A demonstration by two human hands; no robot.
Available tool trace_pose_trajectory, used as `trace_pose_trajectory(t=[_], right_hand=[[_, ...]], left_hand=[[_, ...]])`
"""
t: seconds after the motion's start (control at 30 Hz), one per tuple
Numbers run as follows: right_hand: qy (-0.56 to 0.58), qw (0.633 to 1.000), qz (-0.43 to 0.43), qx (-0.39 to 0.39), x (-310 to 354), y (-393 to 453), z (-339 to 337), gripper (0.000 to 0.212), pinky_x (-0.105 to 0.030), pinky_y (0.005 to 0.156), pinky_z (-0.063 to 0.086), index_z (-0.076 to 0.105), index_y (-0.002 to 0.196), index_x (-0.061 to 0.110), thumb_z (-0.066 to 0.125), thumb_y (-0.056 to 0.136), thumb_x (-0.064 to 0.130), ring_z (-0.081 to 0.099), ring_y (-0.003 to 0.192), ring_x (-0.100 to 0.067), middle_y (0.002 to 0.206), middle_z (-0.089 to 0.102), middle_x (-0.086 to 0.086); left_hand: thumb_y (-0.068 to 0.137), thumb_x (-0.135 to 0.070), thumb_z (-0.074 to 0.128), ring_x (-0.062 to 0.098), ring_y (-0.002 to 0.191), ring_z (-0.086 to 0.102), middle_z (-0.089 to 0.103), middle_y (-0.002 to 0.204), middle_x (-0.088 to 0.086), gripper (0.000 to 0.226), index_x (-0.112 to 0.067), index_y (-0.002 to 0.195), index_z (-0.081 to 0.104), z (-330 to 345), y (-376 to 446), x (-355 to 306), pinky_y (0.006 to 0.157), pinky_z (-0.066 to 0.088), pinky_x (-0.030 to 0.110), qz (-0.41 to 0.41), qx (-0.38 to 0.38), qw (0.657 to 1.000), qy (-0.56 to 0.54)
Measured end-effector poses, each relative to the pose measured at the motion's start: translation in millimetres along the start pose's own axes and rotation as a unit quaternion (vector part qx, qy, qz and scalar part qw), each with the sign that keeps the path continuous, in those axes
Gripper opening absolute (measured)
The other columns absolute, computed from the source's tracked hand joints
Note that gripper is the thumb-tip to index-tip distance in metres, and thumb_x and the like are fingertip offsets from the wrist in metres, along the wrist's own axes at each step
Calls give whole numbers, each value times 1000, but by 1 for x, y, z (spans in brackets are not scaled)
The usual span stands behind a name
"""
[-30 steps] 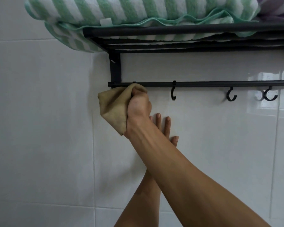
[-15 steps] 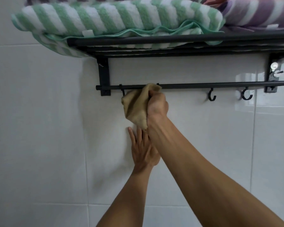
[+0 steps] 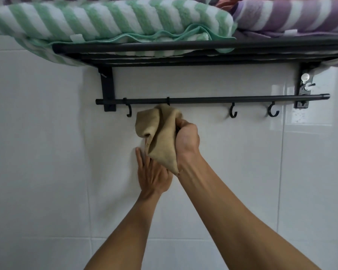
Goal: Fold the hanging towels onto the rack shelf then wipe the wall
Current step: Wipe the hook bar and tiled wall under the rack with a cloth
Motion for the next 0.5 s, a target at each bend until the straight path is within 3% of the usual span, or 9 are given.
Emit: trace_pose_trajectory(t=[0.07, 0.1, 0.17, 0.27, 0.33, 0.43, 0.5], right_hand=[[0, 1000, -3, 8, 3, -2, -9, 36, -44, 100, 54, 68, 117, -2, 44, 99, 19, 67, 110, -35, 117, 71, -23], [4, 1000, -1, 3, 7, -4, -16, 38, -45, 102, 52, 68, 118, -2, 44, 99, 21, 67, 112, -35, 119, 70, -23], [53, 999, 2, -1, 18, -9, -32, 41, -42, 104, 50, 69, 118, -1, 41, 101, 24, 67, 111, -33, 117, 71, -21], [72, 995, -44, -47, 39, -18, -62, 33, -35, 85, 56, 71, 100, 3, 45, 100, 23, 71, 86, -25, 92, 75, -13], [63, 989, -97, -97, 52, -15, -90, 30, -31, 73, 56, 69, 87, 9, 47, 101, 24, 70, 72, -20, 75, 73, -5], [-37, 964, -202, -168, 70, -11, -129, 30, -39, 92, 56, 74, 95, 18, 49, 100, 34, 71, 91, -20, 85, 75, 0], [-124, 925, -293, -207, 77, 1, -154, 31, -40, 100, 49, 71, 110, 23, 43, 101, 33, 64, 100, -18, 99, 70, -1]], left_hand=[[79, -45, 61, 39, 134, 45, 47, 143, 25, 79, -4, 143, 39, 9, 2, 11, 97, 46, 67, -7, -9, 996, 92], [82, -45, 65, 37, 147, 26, 31, 157, 23, 88, -6, 153, 29, 14, 3, 18, 112, 31, 67, -3, -21, 991, 131], [91, -47, 59, 34, 155, -1, 6, 167, 18, 91, -11, 160, 12, 15, 4, 20, 122, 2, 61, 5, -29, 991, 128], [103, -46, 31, 32, 155, -2, 2, 168, 13, 69, -16, 161, 9, 13, 0, 22, 121, 4, 62, 1, -69, 993, 92], [103, -47, 23, 30, 155, -1, 4, 168, 12, 66, -17, 161, 12, 15, -4, 31, 120, 7, 64, -15, -77, 994, 76], [102, -49, 21, 30, 155, -2, 1, 169, 11, 68, -16, 161, 13, 23, -9, 38, 120, 4, 65, -11, -86, 994, 74], [101, -48, 22, 29, 155, -4, -1, 169, 10, 68, -18, 161, 9, 26, -7, 38, 120, 2, 64, -5, -98, 992, 74]])
Point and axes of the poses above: each hand's wrist, its own y-axis towards the middle knuckle, its own z-axis out of the palm, x = y × z, the point moved 1 cm from there along y, towards the middle knuckle
